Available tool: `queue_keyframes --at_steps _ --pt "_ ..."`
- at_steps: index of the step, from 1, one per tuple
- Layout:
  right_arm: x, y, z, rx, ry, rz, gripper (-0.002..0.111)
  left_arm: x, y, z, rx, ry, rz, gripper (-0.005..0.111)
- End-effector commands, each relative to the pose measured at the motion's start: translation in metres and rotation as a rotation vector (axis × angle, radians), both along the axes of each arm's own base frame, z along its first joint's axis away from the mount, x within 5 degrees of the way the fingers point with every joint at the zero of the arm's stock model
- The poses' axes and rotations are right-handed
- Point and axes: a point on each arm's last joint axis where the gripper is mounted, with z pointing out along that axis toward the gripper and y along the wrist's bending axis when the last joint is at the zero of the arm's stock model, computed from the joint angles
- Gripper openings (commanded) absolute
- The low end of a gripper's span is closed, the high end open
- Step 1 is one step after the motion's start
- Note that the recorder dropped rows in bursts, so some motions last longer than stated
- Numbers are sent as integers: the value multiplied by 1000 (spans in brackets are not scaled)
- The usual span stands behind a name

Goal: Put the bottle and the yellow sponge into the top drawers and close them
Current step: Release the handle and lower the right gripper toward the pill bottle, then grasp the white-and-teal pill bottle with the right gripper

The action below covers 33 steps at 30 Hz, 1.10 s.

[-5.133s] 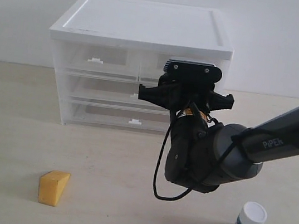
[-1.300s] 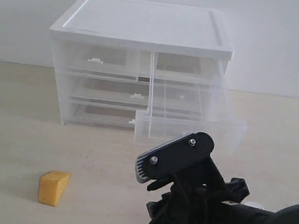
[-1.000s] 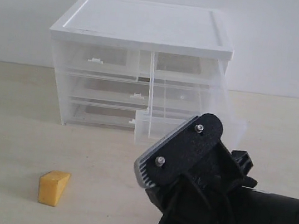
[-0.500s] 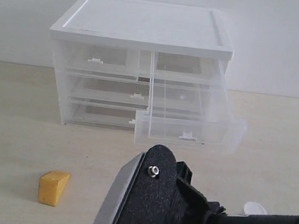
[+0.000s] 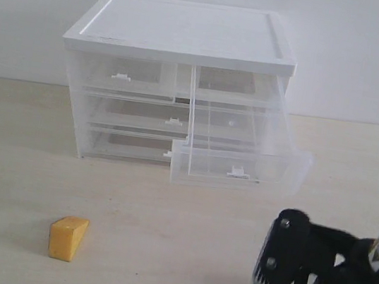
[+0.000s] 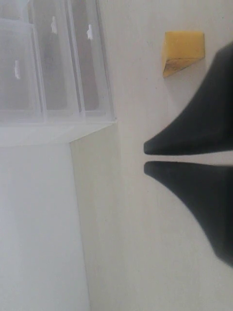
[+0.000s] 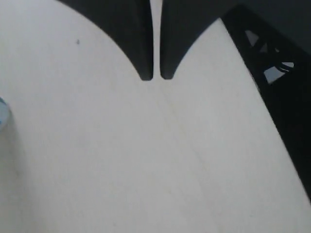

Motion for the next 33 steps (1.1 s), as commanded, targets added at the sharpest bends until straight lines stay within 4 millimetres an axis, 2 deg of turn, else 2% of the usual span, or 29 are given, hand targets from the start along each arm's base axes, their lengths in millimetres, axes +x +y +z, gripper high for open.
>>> queue_keyframes --at_steps 1,7,10,12,13,14,16,19,22,30,33 --pt "31 -27 26 -133 -77 -343 0 0 0 0 0 -8 2 4" --pt "67 -72 26 -23 -114 -630 0 0 0 0 0 -8 2 4" --pt "78 -74 26 55 -145 -722 2 0 0 0 0 -8 2 4" --pt "77 -72 25 67 -126 -729 24 0 0 0 0 -8 2 4" --pt "76 -72 25 64 -120 -728 40 0 0 0 0 -8 2 4" --pt "77 -71 25 81 -115 -736 65 0 0 0 0 -8 2 4" --pt "77 -64 27 151 -100 -699 82 0 0 0 0 -8 2 4" --pt "83 -58 21 206 -72 -706 77 0 0 0 0 -8 2 4" --pt "93 -56 0 158 -16 -711 69 0 0 0 0 -8 2 4" --pt "113 -54 -41 96 29 -734 69 0 0 0 0 -8 2 4" --pt "115 -54 -46 87 31 -735 69 0 0 0 0 -8 2 4"
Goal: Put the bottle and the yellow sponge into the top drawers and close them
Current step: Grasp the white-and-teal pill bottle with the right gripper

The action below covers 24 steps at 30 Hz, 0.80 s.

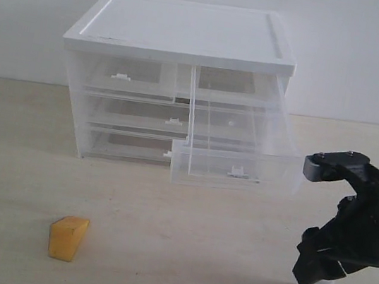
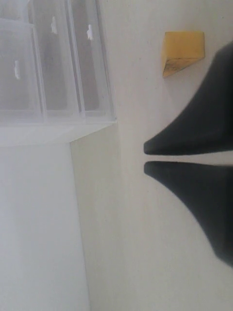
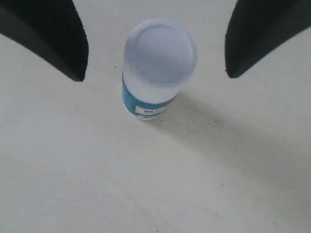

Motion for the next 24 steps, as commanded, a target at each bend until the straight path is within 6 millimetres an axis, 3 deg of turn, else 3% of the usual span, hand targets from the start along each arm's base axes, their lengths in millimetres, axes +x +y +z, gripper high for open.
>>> queue_keyframes --at_steps 1,15,18,24 --pt "6 -2 -6 -15 -14 1 69 0 0 0 0 -8 2 4" --pt "16 -2 -25 -31 -22 -18 68 0 0 0 0 -8 2 4" --pt "16 -2 -26 -31 -26 -19 57 0 0 0 0 -8 2 4" --pt "13 -2 -26 -36 8 -3 23 0 0 0 0 -8 2 4"
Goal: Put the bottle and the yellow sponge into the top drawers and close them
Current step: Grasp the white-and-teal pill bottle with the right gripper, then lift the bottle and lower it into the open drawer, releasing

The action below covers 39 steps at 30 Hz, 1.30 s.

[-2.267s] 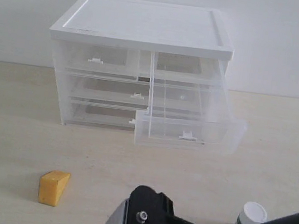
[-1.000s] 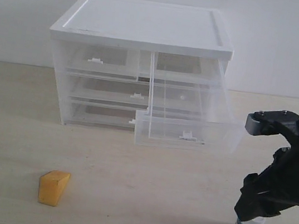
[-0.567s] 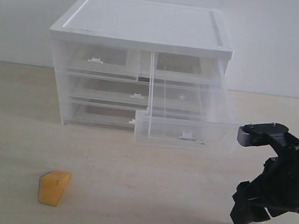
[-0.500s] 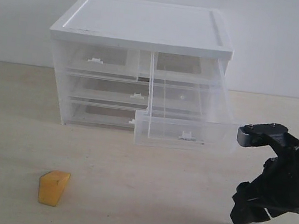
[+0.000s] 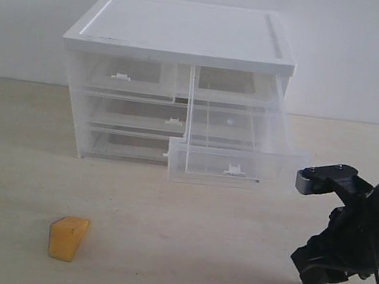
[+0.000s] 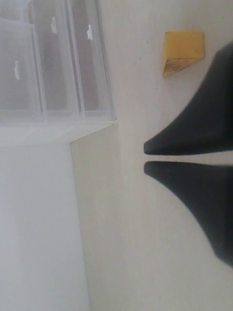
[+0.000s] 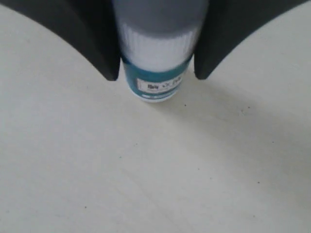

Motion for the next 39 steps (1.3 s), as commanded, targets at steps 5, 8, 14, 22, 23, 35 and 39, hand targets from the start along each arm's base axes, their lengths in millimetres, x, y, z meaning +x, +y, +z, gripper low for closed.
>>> queue_keyframes --at_steps 5,8,14,22,23,35,39 --pt "-4 -3 1 -15 37 46 0 0 0 0 0 -8 2 4" --pt "-4 -3 2 -19 41 42 0 0 0 0 0 -8 2 4" --pt "-11 -4 22 -7 9 48 0 0 0 0 0 -8 2 4" --pt "-38 -7 69 35 -27 86 0 0 0 0 0 -8 2 4" --pt "-42 -5 77 64 -52 89 0 0 0 0 0 -8 2 4" --pt "-53 24 162 492 -239 161 0 0 0 0 0 -8 2 4" --pt "-36 29 162 558 -325 76 0 0 0 0 0 -8 2 4"
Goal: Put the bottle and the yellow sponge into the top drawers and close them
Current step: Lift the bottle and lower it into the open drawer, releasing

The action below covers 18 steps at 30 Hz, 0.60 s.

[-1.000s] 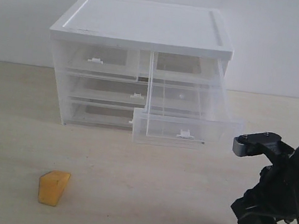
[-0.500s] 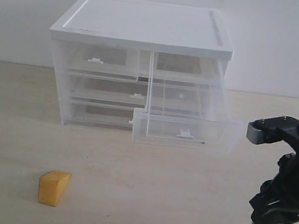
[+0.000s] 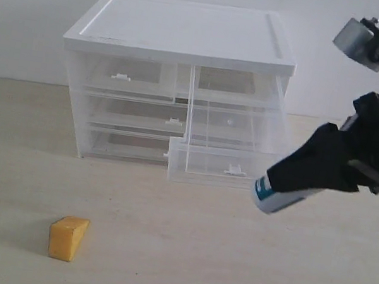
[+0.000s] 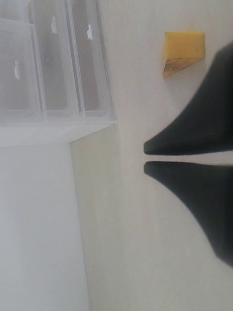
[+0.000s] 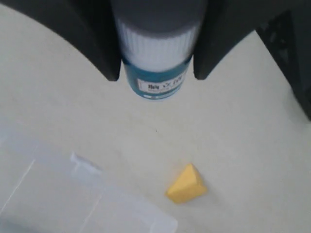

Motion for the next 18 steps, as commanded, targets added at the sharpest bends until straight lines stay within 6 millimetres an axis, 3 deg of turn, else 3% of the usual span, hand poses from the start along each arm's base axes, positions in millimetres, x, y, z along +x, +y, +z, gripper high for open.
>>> queue_keyframes --at_steps 1,9,18 --pt "21 4 3 100 -77 -100 0 0 0 0 0 -8 2 4" --pt "65 17 4 172 -128 -81 0 0 0 0 0 -8 2 4" --pt "107 34 -18 118 -370 269 0 0 0 0 0 -8 2 4"
